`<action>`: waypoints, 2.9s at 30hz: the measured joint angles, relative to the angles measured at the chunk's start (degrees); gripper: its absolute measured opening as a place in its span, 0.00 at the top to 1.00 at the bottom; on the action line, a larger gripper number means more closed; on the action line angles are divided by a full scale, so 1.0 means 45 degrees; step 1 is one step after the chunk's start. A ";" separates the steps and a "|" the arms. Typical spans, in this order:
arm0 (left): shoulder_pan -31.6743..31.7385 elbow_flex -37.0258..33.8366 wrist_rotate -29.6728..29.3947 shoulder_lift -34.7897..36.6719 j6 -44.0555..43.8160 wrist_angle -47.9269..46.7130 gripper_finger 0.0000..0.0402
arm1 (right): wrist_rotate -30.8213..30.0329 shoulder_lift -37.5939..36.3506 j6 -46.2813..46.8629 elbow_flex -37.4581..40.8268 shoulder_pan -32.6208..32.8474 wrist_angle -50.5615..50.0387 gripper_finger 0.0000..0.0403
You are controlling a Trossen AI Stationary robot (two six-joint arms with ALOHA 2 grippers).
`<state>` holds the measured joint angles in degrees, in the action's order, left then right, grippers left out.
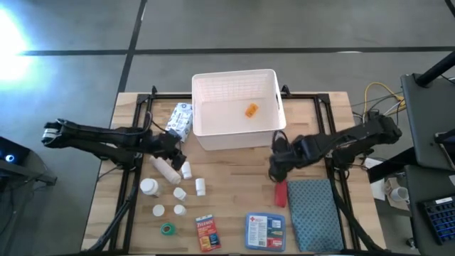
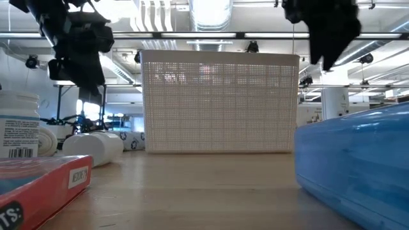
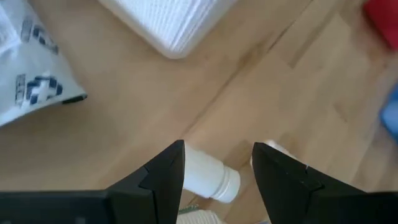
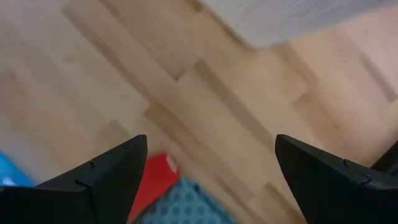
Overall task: Pick & place medical supplies in basket/bin
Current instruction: Adjust the white bin, then put the white rolled gauze into the white bin
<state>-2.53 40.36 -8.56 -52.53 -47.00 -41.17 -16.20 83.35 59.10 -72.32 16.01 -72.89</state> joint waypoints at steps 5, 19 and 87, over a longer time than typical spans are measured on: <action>0.0095 0.0374 -0.3023 0.0034 -0.0008 0.0031 0.58 | -0.0622 -0.0203 0.2928 0.0685 0.1278 -0.0558 0.15; 0.7584 -0.0134 -0.1716 -0.0454 0.1248 0.4855 0.58 | -0.2493 -0.1138 1.0242 0.0823 0.3301 -0.3806 0.19; 1.1697 0.8718 0.2554 -1.3854 1.8407 0.1021 0.58 | -0.2066 -0.1409 0.9737 0.0434 0.3391 -0.1965 0.19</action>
<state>50.11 79.59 2.93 -114.87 35.84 -36.58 -25.50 77.01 102.91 -70.37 31.27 -81.73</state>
